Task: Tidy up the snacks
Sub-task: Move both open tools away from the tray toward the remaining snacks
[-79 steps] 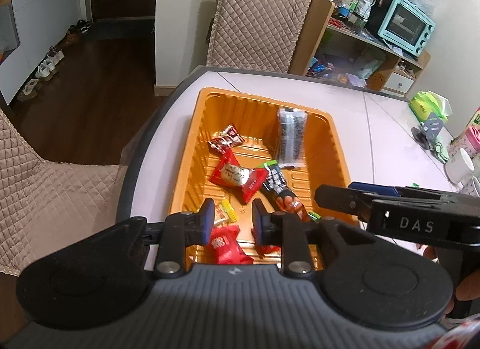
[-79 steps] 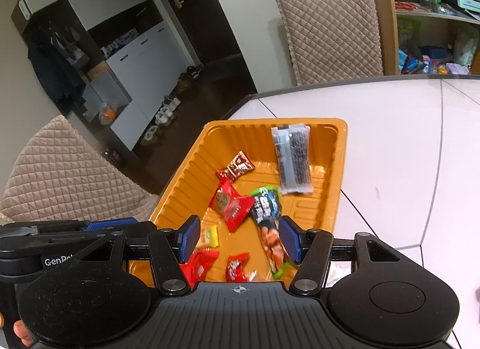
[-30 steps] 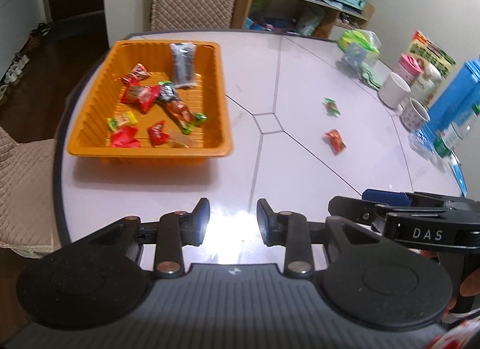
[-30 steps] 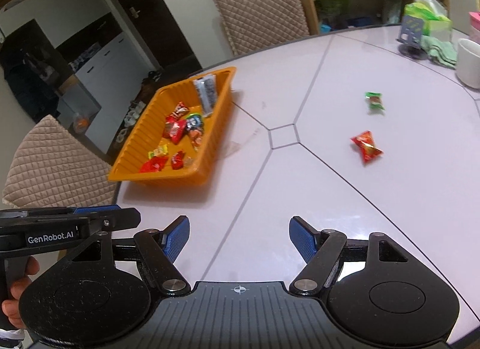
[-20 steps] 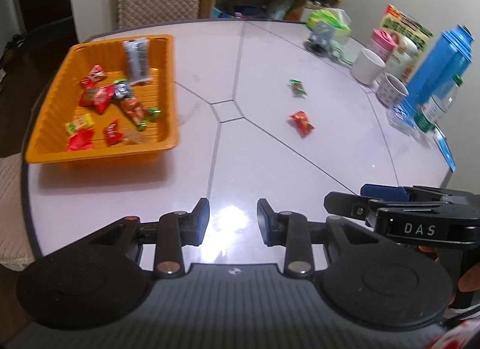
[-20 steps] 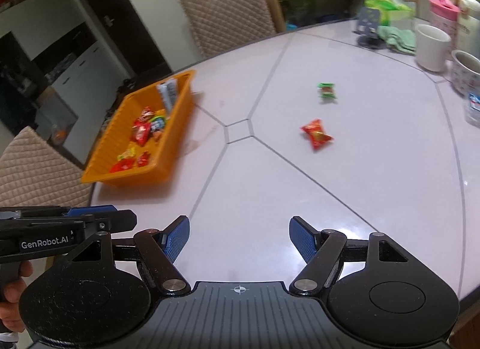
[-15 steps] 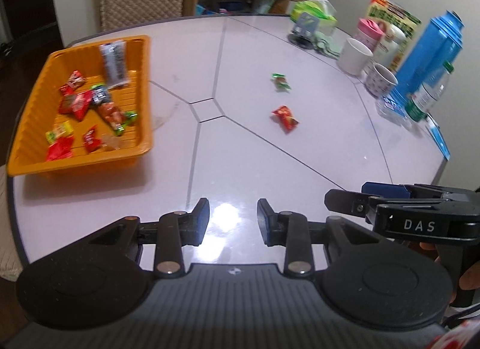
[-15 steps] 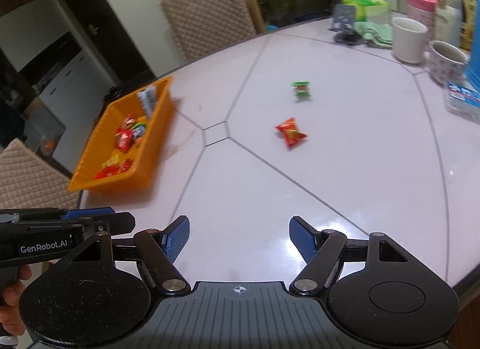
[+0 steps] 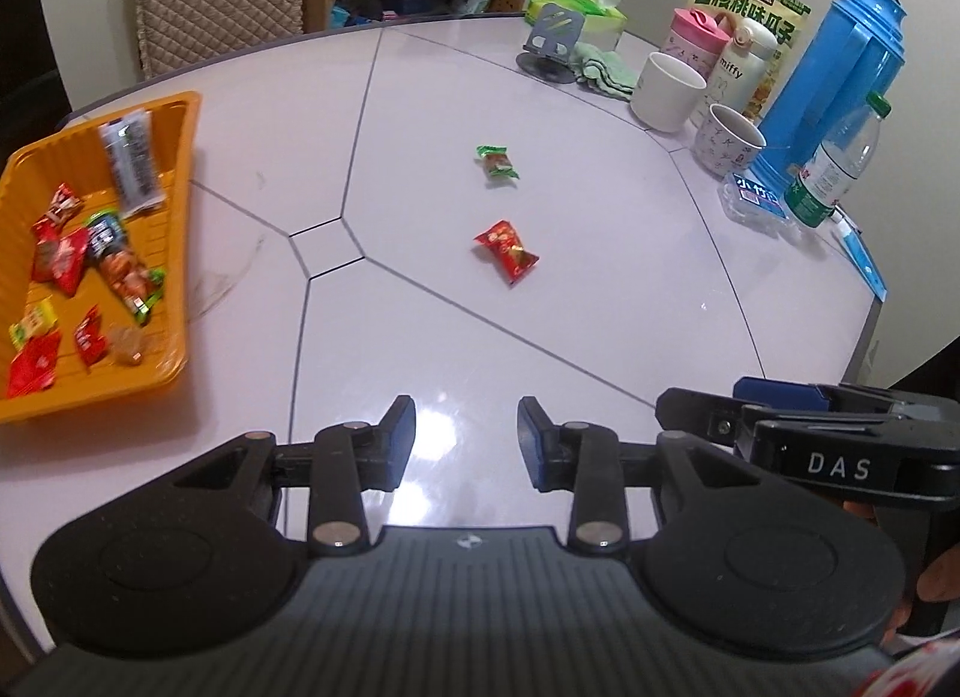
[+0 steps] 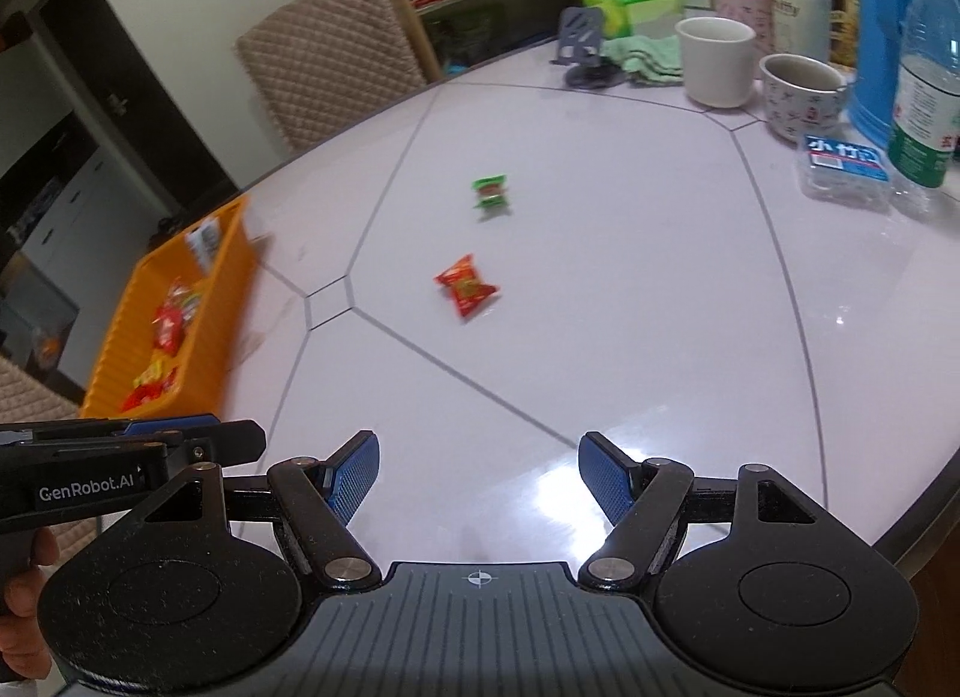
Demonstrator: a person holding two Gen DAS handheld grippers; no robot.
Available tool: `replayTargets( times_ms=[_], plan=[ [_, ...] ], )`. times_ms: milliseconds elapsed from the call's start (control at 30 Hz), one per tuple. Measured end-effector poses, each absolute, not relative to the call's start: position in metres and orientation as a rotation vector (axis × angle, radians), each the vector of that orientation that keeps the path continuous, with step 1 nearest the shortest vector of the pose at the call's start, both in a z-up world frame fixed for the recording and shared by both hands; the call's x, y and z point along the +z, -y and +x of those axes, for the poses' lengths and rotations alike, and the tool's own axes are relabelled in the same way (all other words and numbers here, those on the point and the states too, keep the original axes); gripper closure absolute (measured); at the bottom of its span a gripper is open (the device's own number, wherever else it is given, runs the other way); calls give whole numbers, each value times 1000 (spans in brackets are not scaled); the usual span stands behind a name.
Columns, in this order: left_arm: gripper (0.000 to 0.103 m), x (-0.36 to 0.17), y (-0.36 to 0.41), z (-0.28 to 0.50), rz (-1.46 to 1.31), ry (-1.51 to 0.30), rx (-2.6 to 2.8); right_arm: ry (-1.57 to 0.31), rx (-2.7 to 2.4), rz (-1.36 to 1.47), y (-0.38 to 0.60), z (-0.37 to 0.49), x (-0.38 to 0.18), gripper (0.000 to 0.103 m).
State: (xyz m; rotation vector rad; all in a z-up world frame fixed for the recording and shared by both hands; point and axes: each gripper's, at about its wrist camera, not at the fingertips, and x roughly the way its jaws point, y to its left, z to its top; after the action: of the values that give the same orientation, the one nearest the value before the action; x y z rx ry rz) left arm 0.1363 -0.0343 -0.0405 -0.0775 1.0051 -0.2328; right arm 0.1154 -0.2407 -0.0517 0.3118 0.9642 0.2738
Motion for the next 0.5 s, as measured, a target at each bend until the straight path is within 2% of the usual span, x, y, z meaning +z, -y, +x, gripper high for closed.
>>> replayTargets(
  times_ms=[500],
  plan=[
    [70,-72,72,206,-82,-981,-260,-955,133,350,276,156,-72,30]
  ],
)
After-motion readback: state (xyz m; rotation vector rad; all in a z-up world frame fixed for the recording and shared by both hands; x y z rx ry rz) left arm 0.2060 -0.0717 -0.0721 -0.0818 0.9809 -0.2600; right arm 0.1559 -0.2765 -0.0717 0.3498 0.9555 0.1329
